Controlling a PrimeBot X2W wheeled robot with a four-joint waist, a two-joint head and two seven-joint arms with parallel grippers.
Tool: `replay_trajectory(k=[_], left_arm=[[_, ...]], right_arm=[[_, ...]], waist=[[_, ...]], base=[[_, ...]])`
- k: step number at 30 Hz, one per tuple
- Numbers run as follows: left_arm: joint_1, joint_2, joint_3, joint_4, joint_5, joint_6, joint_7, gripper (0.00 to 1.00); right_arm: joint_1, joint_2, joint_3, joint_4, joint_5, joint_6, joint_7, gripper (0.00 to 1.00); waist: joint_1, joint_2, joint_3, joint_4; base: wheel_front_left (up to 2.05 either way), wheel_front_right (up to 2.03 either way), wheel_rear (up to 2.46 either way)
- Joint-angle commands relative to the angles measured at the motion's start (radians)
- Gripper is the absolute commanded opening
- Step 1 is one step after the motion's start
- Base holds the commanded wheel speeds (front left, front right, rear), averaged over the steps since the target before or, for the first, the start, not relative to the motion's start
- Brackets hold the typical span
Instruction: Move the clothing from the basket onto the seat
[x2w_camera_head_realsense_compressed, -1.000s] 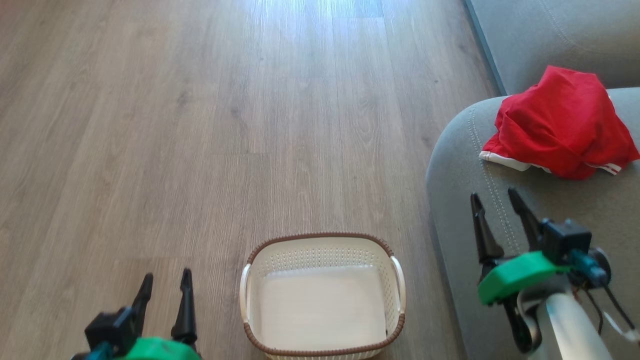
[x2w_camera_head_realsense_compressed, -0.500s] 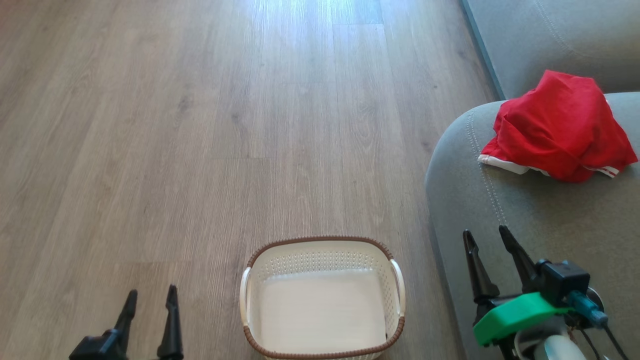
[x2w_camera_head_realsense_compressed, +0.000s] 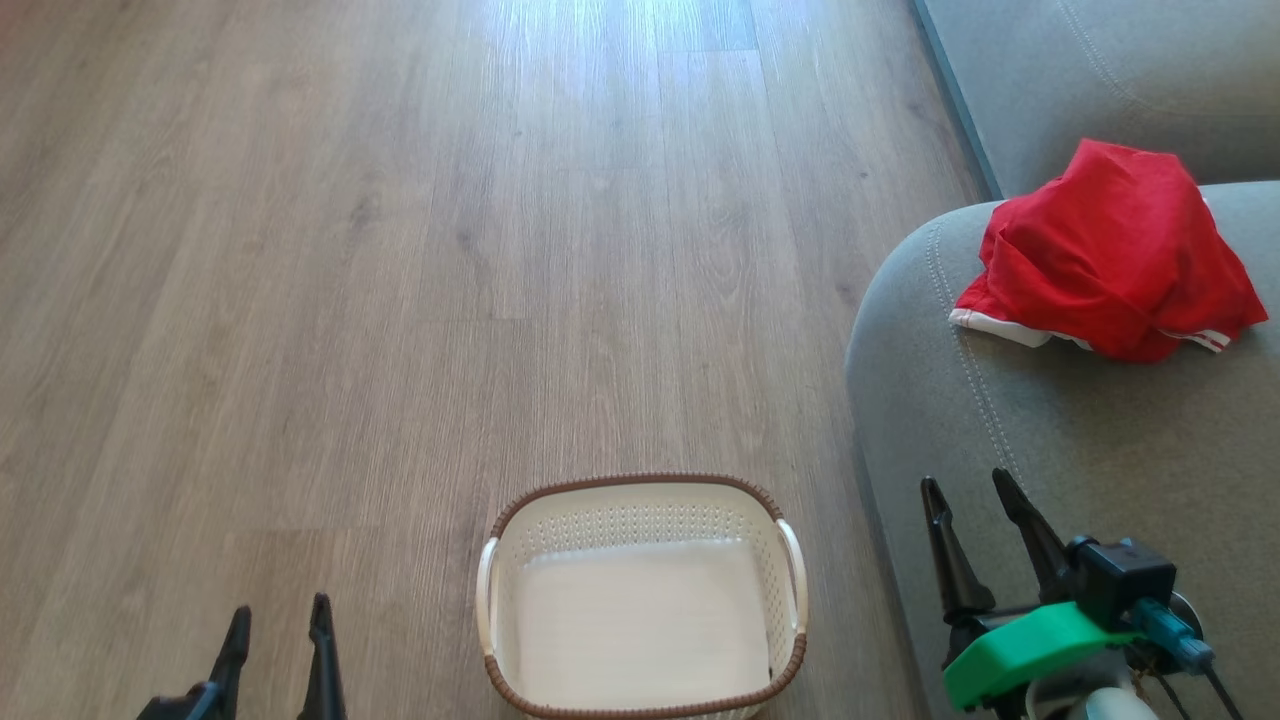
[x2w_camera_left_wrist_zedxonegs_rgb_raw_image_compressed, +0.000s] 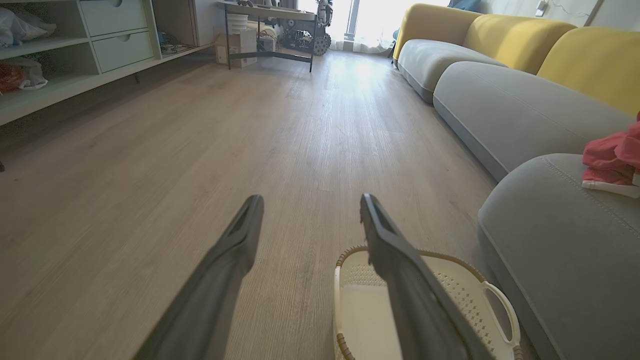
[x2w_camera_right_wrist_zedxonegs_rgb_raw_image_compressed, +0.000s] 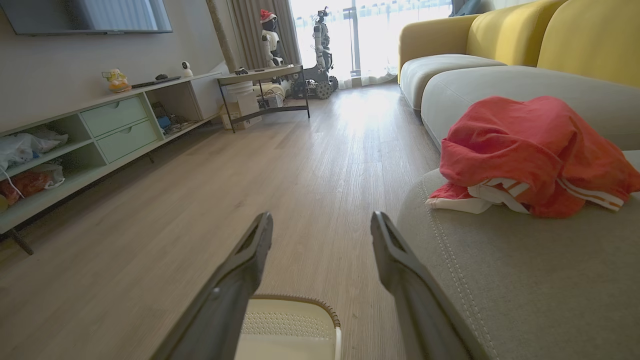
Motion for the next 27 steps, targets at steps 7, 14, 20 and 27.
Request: replay_trajectory(k=[7, 14, 20, 27], left_arm=[[-0.025, -0.005, 0.072, -0.012, 0.026, -0.019, -0.013, 1.0], [-0.022, -0.019, 0.087, 0.001, 0.038, -0.034, -0.013, 1.0], [0.0, -0.04, 0.051, 0.036, 0.033, -0.04, 0.001, 0.0], [0.0, -0.064, 0.05, 0.083, 0.009, -0.048, 0.009, 0.0]], right_arm=[[-0.027, 0.002, 0.025, -0.028, 0.01, 0.0, -0.009, 1.0], [-0.031, 0.002, 0.022, -0.021, 0.011, 0.0, -0.009, 1.0], [0.0, 0.0, -0.002, 0.015, 0.007, 0.0, 0.0, 0.0], [0.012, 0.0, -0.003, 0.068, 0.037, 0.0, 0.009, 0.0]], waist=[[0.0, -0.0001, 0.001, 0.002], [0.0, -0.0001, 0.001, 0.004], [0.0, -0.0001, 0.002, 0.004], [0.0, -0.0001, 0.003, 0.003]], base=[[0.0, 0.0, 0.0], [0.0, 0.0, 0.0], [0.0, 0.0, 0.0], [0.0, 0.0, 0.0]])
